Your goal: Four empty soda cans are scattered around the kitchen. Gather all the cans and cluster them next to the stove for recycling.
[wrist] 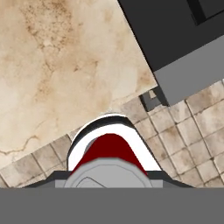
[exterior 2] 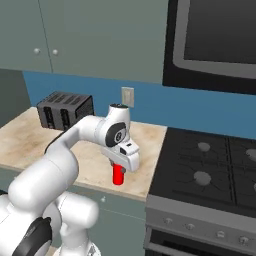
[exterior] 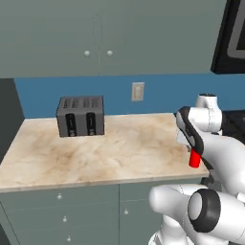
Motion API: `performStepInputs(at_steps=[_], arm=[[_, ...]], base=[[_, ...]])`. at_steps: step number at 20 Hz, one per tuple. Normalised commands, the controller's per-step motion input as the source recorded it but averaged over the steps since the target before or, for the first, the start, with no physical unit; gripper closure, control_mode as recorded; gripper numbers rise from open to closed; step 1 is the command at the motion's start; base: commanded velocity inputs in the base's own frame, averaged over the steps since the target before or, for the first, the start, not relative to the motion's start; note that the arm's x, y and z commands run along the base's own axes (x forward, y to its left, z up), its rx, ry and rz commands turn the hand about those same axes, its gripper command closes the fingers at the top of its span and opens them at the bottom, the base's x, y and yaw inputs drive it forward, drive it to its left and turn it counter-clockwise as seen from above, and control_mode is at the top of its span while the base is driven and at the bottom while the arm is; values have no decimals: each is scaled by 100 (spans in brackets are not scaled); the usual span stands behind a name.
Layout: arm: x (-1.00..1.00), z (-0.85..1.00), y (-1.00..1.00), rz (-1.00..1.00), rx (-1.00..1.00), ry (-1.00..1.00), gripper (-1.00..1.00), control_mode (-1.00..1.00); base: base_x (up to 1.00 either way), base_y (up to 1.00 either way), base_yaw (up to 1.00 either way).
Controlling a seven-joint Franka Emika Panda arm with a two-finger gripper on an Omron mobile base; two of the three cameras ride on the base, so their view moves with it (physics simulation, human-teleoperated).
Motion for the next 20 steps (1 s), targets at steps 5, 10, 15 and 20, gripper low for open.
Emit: performStepInputs(at_steps=[5, 10, 15, 20], arm=[[0, 0, 0, 0, 0, 0, 100, 100], [0, 0, 0, 0, 0, 0, 100, 100], [0, 0, 0, 0, 0, 0, 100, 100], [0, 0, 0, 0, 0, 0, 100, 100]], base=[[-26, -61, 14], [-27, -60, 15], [-28, -58, 3], [-25, -55, 0]])
